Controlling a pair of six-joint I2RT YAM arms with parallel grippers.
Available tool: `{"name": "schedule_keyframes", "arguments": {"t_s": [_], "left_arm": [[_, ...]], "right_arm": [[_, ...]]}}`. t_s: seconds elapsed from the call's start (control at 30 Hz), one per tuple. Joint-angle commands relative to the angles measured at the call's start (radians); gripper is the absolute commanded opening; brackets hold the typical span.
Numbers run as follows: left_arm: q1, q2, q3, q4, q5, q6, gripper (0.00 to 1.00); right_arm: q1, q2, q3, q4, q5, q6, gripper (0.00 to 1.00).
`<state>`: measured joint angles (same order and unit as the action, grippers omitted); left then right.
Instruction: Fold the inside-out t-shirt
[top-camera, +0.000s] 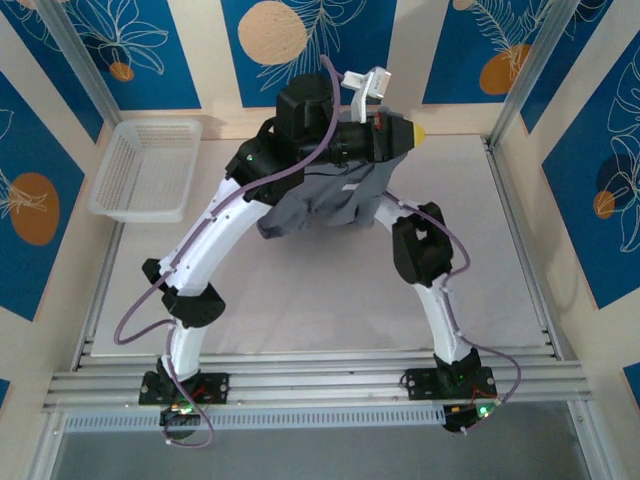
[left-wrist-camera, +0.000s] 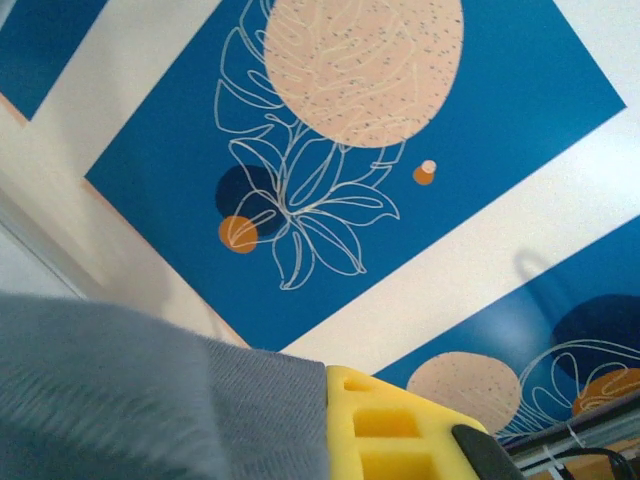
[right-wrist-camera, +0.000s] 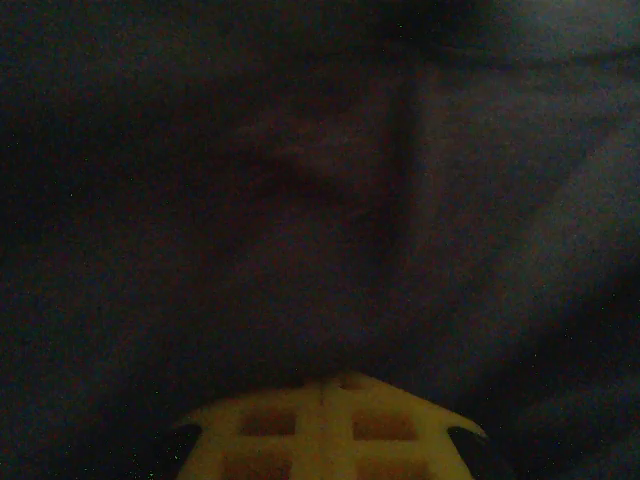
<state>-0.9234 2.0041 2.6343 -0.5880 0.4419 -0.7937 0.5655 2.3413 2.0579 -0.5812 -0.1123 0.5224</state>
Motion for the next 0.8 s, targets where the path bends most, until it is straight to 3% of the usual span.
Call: {"name": "schedule_keyframes", "arguments": {"t_s": [0.0,0.03,0.2,0.3,0.37,0.4,0.6,0.77], "left_arm": [[-0.034,-0.064,0.052,0.026,0.046,0.071,0.00],[-0.035,-0.069,0.054,0.005,0.030,0.095,0.00],[-0.035,-0.071,0.052,-0.054,-0.005,0.157,0.00],[-0.035,-0.058,0.052,-0.055,0.007,0.157,0.00],[-0.035,-0.054,0.052,-0.063,0.006,0.164,0.00],[-0.036,-0.053,0.052,-0.070,0.001,0.172,0.00],[-0.035,-0.028,0.052,-0.138,-0.061,0.233,0.00],[-0.035,-0.022,0.042,-0.163,-0.069,0.245,0.00]], "right_arm": [[-0.009,0.095,0.094,-0.265,0.089,-0.101,0.12],[-0.009,0.098,0.106,-0.287,0.106,-0.112,0.17],[0.003,0.098,0.147,-0.397,0.152,-0.173,0.71],[0.024,0.123,0.169,-0.466,0.164,-0.200,0.86],[0.043,0.137,0.159,-0.486,0.173,-0.206,0.90],[0.054,0.144,0.147,-0.489,0.172,-0.204,0.99],[0.134,0.212,0.132,-0.500,0.127,-0.206,0.99],[0.195,0.281,0.138,-0.552,0.359,-0.233,0.97]]}}
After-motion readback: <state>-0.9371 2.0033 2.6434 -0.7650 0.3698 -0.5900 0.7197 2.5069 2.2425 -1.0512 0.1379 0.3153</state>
